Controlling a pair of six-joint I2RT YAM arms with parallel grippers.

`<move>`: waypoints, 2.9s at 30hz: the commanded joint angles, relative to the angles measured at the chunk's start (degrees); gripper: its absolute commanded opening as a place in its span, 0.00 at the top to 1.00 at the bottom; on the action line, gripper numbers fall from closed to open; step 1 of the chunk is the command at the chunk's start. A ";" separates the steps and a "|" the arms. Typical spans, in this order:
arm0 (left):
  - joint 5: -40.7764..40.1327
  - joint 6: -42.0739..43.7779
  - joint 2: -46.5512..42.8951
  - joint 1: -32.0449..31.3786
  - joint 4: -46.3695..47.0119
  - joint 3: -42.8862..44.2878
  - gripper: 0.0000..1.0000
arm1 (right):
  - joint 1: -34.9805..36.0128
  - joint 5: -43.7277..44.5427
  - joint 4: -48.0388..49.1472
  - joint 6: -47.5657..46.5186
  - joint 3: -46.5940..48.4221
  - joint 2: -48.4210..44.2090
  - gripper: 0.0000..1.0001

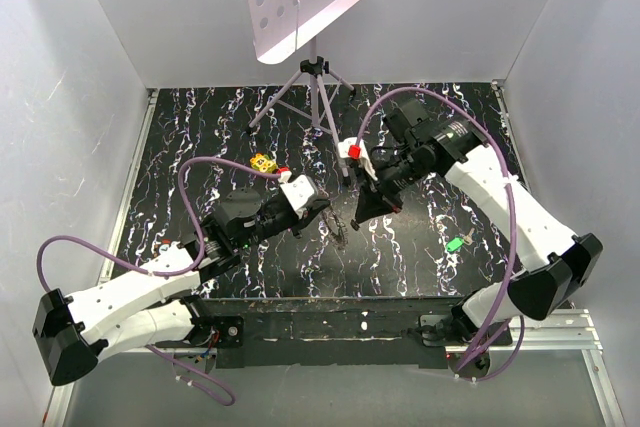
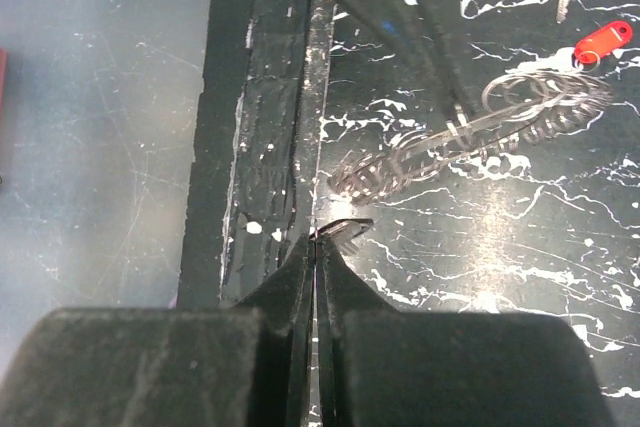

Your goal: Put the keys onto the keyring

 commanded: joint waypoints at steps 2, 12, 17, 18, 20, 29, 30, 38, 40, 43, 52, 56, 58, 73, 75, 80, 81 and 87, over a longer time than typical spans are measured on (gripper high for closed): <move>-2.44 -1.33 -0.56 -0.89 4.56 -1.27 1.00 | 0.26 3.28 5.57 6.95 2.85 1.59 0.99; -2.53 -1.07 -0.04 -1.24 4.04 -1.18 1.00 | 0.69 11.11 8.13 7.49 5.48 3.79 0.99; -2.35 -0.89 -0.12 -1.24 3.33 -1.18 1.00 | 0.95 10.16 6.99 6.17 7.33 4.58 0.99; -2.35 -0.98 -0.12 -1.24 3.42 -1.01 1.00 | 1.39 9.71 6.81 6.17 7.24 4.66 0.99; -2.70 -1.24 0.14 -1.24 3.42 -0.74 1.00 | 2.62 9.45 6.90 6.08 6.89 5.02 0.99; -3.49 -2.56 0.41 -1.33 3.42 -0.21 1.00 | 4.21 9.53 8.13 7.66 8.03 6.07 0.99; -3.49 -2.73 0.40 -1.33 3.42 -0.39 1.00 | 4.47 9.71 8.39 7.93 8.03 6.16 0.99; -3.76 -3.18 0.76 -1.41 3.77 -0.65 1.00 | 4.82 9.45 9.44 9.68 9.00 6.86 0.99; -3.84 -3.26 0.84 -1.41 3.95 -0.65 1.00 | 5.00 9.62 9.80 9.95 8.91 6.95 0.99; -4.02 -3.35 0.93 -1.41 4.03 -0.57 1.00 | 5.09 10.06 10.32 10.91 8.91 7.21 0.99; -4.55 -3.35 0.58 -1.50 4.12 -1.00 1.00 | 5.88 12.08 12.34 13.20 7.77 7.13 0.99; -4.55 -3.44 0.41 -1.50 3.86 -1.00 1.00 | 5.88 13.05 13.14 14.34 7.33 7.13 0.99; -4.72 -3.35 0.40 -1.50 3.77 -1.18 1.00 | 5.88 13.75 13.57 14.78 6.98 6.95 0.99; -4.72 -3.35 -0.47 -1.59 3.95 -2.06 1.00 | 5.88 17.45 15.77 17.77 4.16 6.25 0.99; -4.72 -3.26 -0.83 -1.59 3.86 -2.41 1.00 | 5.79 16.40 15.34 17.42 4.51 6.16 0.99; -4.99 -3.26 -1.26 -1.59 3.77 -2.67 1.00 | 5.62 16.04 15.16 17.16 4.34 6.25 0.99; -5.07 -3.26 -1.53 -1.59 3.60 -2.67 1.00 | 5.53 16.12 15.25 17.42 4.17 6.16 0.99; -5.34 -3.70 -3.46 -1.59 5.26 -4.25 1.00 | 4.47 15.43 15.34 17.86 2.59 5.55 0.99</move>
